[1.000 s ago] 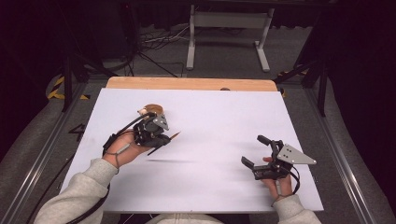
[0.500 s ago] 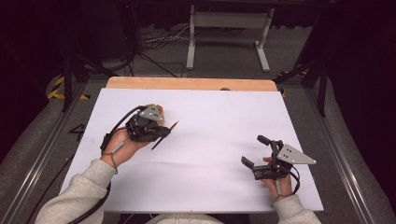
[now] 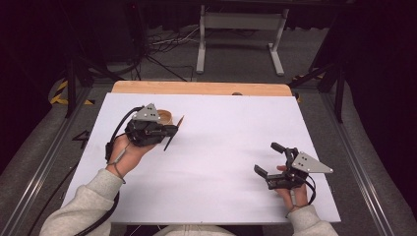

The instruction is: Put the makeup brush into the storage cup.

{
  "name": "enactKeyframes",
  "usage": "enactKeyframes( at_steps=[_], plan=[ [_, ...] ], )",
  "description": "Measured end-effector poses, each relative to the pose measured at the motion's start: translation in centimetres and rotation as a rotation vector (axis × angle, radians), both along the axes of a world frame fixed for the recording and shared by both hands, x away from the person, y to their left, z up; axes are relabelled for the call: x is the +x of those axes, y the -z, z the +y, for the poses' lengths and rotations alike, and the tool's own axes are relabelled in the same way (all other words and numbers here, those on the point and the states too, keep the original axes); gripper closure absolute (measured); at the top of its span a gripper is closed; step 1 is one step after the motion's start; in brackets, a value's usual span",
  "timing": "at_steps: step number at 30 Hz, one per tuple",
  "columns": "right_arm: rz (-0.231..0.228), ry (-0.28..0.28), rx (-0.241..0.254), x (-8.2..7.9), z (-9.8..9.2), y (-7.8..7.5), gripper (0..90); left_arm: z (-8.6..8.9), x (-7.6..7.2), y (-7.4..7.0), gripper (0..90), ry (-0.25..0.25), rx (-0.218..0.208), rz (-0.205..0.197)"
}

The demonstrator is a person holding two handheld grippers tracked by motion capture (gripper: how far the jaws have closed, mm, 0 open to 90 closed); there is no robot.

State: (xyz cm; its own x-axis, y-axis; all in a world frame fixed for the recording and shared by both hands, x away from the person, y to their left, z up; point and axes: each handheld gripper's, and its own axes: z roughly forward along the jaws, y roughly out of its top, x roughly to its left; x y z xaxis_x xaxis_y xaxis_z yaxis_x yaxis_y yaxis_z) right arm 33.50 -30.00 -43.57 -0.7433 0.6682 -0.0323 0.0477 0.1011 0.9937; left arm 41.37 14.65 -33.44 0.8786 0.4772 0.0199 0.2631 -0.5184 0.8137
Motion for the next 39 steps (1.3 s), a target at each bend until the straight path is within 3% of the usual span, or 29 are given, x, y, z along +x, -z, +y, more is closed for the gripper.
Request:
enactKeyframes(
  at_steps=[11, 14, 21, 27, 39],
  plan=[
    [-0.001, -0.001, 0.0, 0.0, 0.0, 0.0, 0.0, 0.8, 0.1, 0.0, 82.4, -0.052, -0.096, -0.035],
    [-0.002, -0.001, -0.001, 0.0, 0.0, 0.0, 0.0, 1.1, 0.3, -0.1, 82.4, -0.075, -0.143, -0.036],
    [0.0, -0.002, 0.002, 0.0, 0.0, 0.0, 0.0, 1.4, 0.9, -0.3, 82.4, -0.108, -0.189, -0.051],
    [-0.001, -0.003, 0.001, 0.0, 0.0, 0.0, 0.0, 1.7, 1.5, -0.3, 82.3, -0.18, -0.255, -0.047],
    [0.0, -0.005, 0.001, 0.0, 0.0, 0.0, 0.0, 1.9, 2.2, -0.5, 82.3, -0.276, -0.298, -0.061]
  ],
)
